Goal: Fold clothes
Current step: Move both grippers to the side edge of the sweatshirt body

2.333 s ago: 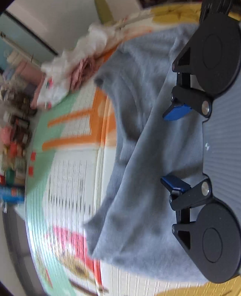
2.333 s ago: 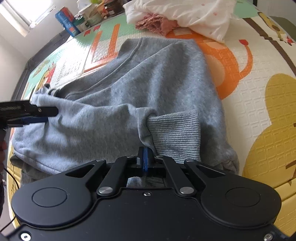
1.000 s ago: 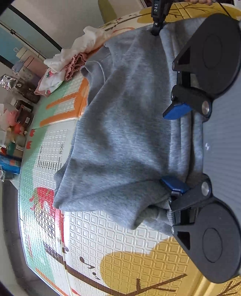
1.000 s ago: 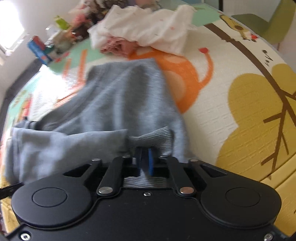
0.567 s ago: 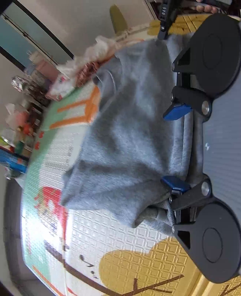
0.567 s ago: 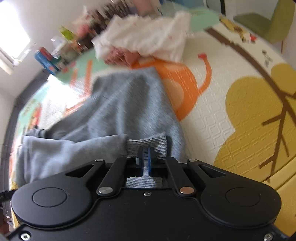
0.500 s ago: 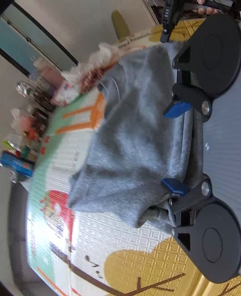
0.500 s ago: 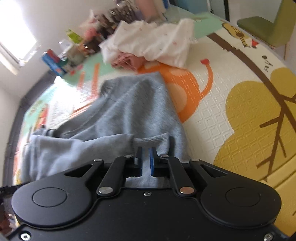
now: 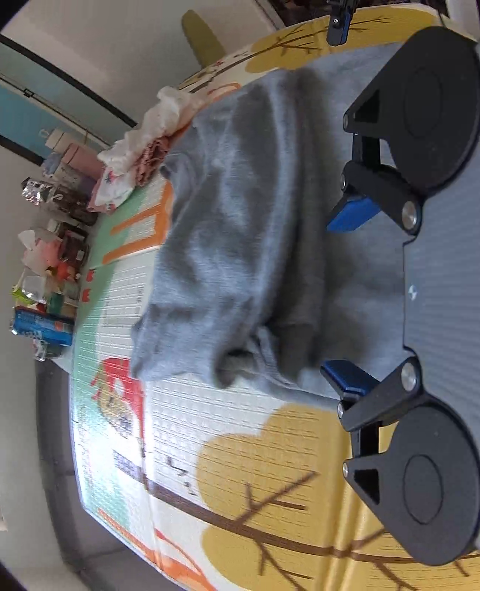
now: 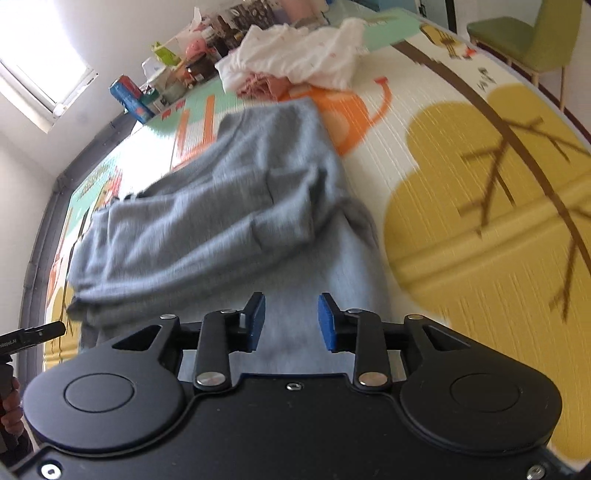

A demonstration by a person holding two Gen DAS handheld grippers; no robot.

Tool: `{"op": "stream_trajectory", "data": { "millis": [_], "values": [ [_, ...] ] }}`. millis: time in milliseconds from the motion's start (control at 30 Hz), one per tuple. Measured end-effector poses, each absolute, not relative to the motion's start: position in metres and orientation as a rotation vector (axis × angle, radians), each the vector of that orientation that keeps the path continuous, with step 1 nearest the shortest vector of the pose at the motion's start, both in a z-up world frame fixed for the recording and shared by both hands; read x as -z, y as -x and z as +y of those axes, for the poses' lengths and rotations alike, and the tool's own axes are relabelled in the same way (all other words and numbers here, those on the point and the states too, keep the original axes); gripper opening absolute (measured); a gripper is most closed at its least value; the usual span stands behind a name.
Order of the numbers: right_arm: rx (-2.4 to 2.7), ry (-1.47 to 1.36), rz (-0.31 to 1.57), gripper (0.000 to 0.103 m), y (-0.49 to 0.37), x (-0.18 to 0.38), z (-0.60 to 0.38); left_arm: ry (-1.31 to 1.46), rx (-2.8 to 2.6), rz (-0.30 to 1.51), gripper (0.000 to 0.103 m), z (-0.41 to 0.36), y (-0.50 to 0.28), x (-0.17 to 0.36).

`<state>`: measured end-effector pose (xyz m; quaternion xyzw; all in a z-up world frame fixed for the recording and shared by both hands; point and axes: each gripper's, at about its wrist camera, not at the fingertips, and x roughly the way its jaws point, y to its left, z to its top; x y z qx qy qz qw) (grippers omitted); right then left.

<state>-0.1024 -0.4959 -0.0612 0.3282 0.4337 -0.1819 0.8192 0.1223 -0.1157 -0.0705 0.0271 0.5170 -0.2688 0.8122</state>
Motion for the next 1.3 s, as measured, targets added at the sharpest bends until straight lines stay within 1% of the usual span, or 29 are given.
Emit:
{"op": "stream_trajectory", "data": {
  "millis": [200,333,667,833,1033,1233,1300],
  "values": [
    [0.407,-0.692,0.948,0.038,0.150,0.066,-0.475,-0.045,0.597,1.133,0.079,-0.090,-0.085,0.081],
    [0.427,-0.691,0.979,0.041,0.181,0.072,-0.464,-0.052,0.571,1.145,0.079,-0.072,-0.065,0.087],
    [0.486,-0.761,1.076,0.043,0.244,0.092,-0.445,-0.066,0.504,1.218,0.079,-0.028,-0.025,0.103],
    [0.471,-0.785,1.096,0.044,0.265,0.095,-0.435,-0.102,0.502,1.247,0.079,-0.021,-0.007,0.110],
    [0.457,-0.837,1.114,0.046,0.281,0.104,-0.426,-0.082,0.520,1.285,0.080,-0.012,0.011,0.120],
    [0.420,-0.857,1.121,0.049,0.287,0.108,-0.417,-0.017,0.523,1.294,0.085,-0.001,0.018,0.123],
    [0.404,-0.866,1.127,0.049,0.288,0.109,-0.415,-0.010,0.532,1.295,0.091,0.001,0.020,0.124]
  ]
}}
